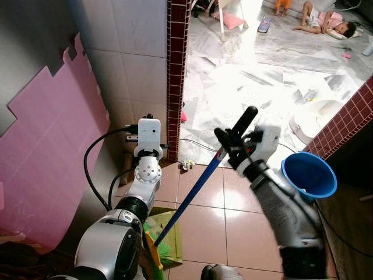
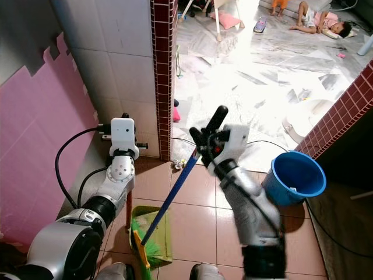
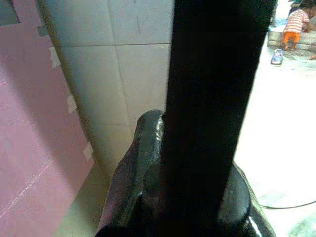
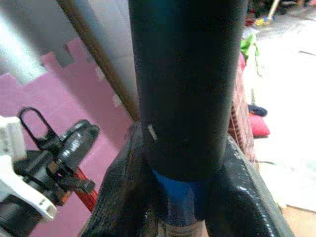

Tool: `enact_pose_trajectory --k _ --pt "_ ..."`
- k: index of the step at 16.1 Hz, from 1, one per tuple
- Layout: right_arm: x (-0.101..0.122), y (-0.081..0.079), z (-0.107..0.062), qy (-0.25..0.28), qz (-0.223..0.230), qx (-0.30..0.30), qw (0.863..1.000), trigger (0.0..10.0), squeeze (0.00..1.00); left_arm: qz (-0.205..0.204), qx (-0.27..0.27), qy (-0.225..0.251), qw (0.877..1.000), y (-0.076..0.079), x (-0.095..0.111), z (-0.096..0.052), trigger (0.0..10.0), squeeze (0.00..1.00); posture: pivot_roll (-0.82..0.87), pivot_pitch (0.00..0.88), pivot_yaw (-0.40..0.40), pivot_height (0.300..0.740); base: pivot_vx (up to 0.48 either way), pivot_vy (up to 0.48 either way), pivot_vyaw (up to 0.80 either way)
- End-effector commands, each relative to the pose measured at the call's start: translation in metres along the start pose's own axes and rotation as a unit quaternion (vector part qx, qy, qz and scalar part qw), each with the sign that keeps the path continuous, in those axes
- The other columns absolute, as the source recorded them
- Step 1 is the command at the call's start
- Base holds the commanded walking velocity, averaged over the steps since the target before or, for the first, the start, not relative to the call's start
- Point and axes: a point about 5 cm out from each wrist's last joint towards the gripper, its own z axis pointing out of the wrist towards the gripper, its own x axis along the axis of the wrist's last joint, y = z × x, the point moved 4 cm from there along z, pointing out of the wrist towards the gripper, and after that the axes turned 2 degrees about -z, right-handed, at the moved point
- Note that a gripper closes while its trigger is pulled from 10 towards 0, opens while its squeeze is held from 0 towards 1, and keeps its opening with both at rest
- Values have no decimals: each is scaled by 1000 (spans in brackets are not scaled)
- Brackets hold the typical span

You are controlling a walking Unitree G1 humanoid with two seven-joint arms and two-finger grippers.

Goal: Sweep floor

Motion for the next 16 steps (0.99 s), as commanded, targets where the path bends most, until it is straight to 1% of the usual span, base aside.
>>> enact_pose_trajectory --k 1,2,3,4,6,7,8,9,10,11,12,13,14,15,16 --pt "17 -14 7 25 -17 46 998 10000 0 -45 9 7 999 4 10 5 10000 0 -171 50 -35 740 0 0 0" --pt "31 -14 12 40 -43 48 997 10000 0 -58 12 3 998 0 10 7 10000 0 -170 41 -32 740 0 0 0" --pt "37 -14 15 48 -47 48 997 10000 0 -62 15 1 998 -1 10 7 10000 0 -170 38 -31 740 0 0 0" --pt "50 -13 20 64 -56 45 995 10000 0 -66 18 -5 998 -4 9 9 10000 0 -165 23 -26 740 0 0 0" --pt "85 -13 31 111 -72 38 990 10000 0 -60 11 -9 998 -8 8 11 10000 0 -165 3 -18 740 0 0 0" --pt "104 -14 33 137 -84 36 986 10000 0 -54 8 -11 998 -10 8 12 10000 0 -164 0 -15 740 0 0 0" --pt "111 -14 35 146 -87 33 985 10000 0 -50 7 -13 999 -10 9 13 10000 0 -164 0 -13 740 0 0 0" --pt "119 -10 35 158 -104 24 982 10000 0 -54 6 -13 998 -10 11 15 10000 0 -164 0 -11 740 0 0 0" --pt "126 -7 36 167 -128 18 977 10000 0 -53 4 -10 999 -10 14 17 10000 0 -163 0 -10 740 0 0 0" --pt "134 -2 36 172 -178 13 969 10000 0 -68 1 -8 998 -12 19 21 10000 0 -161 0 -10 740 0 0 0" --pt "136 0 37 172 -190 10 967 10000 0 -71 1 -7 997 -12 20 22 10000 0 -159 0 -12 740 0 0 0" --pt "140 9 36 174 -212 -11 962 10000 0 -79 -2 -7 997 -14 23 24 10000 0 -150 0 -19 740 0 0 0" --pt "141 20 37 168 -241 -32 955 10000 0 -87 -4 -4 996 -16 26 27 10000 0 -142 0 -24 740 0 0 0" --pt "138 25 38 160 -257 -43 952 10000 0 -89 0 -2 996 -19 28 28 10000 0 -137 0 -26 740 0 0 0" --pt "129 37 38 144 -269 -68 950 10000 0 -94 8 9 995 -23 32 29 10000 0 -125 0 -29 740 0 0 0"
